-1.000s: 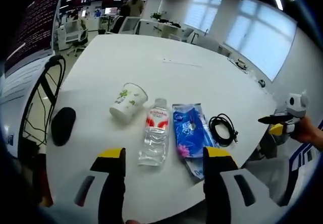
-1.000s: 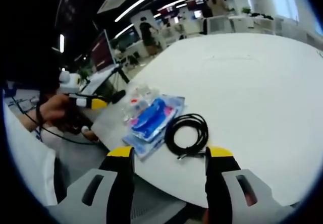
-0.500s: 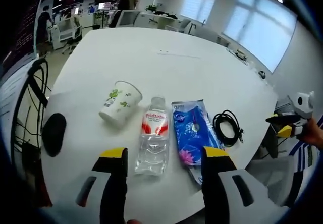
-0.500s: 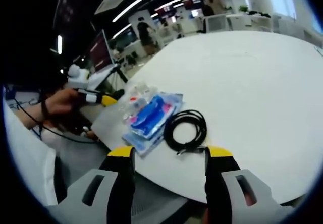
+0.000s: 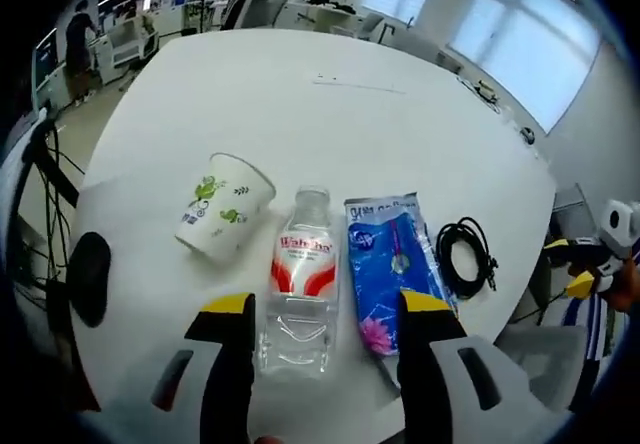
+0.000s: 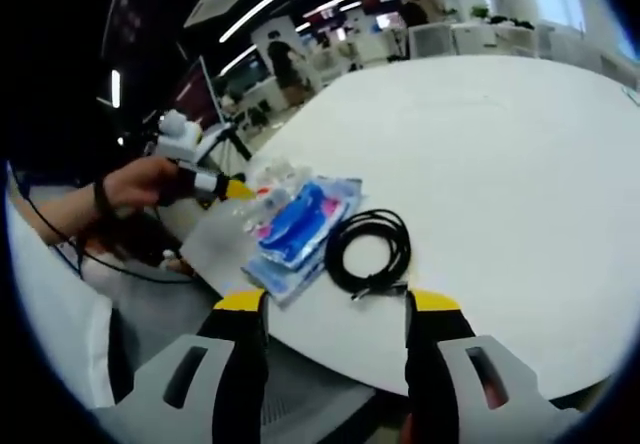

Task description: Arrange the tabletop items into an orderly group along one side of the table until the central work area is clear of visible clutter.

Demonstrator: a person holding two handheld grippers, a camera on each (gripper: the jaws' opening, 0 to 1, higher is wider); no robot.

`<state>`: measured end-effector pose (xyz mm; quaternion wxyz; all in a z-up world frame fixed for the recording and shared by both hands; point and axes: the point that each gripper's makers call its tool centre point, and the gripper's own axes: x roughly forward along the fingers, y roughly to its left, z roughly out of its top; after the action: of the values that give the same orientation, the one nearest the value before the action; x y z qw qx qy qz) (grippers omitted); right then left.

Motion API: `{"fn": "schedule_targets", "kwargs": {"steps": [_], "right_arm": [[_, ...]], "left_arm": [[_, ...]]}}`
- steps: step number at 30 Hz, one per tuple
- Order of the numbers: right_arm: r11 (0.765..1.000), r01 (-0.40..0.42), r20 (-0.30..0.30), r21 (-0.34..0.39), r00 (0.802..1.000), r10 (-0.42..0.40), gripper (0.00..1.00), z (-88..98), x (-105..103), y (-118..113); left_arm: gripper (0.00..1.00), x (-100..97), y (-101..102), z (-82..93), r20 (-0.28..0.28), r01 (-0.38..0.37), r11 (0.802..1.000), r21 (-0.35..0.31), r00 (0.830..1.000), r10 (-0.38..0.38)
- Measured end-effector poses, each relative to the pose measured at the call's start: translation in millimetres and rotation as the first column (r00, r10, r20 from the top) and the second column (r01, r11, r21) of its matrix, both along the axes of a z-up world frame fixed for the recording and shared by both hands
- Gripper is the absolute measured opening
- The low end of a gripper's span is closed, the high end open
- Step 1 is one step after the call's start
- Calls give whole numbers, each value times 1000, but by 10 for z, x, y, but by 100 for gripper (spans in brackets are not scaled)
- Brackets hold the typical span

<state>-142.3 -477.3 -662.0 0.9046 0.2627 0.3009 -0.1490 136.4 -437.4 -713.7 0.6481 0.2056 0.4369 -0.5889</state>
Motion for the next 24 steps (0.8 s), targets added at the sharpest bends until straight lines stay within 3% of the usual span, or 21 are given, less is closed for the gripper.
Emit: {"fn": "schedule_targets", "kwargs": {"steps": [13,24], "right_arm": [[1000,6,2,-1,1000,-6,54,-10,45,-49],[1000,2,-7,11,1000,-2,54,-44,38,-90]], "left_arm": [[57,84,-234,-232,9,41,997,61,999,-42],[57,58,-293,-469,12,81,987,140,996,-84]]}}
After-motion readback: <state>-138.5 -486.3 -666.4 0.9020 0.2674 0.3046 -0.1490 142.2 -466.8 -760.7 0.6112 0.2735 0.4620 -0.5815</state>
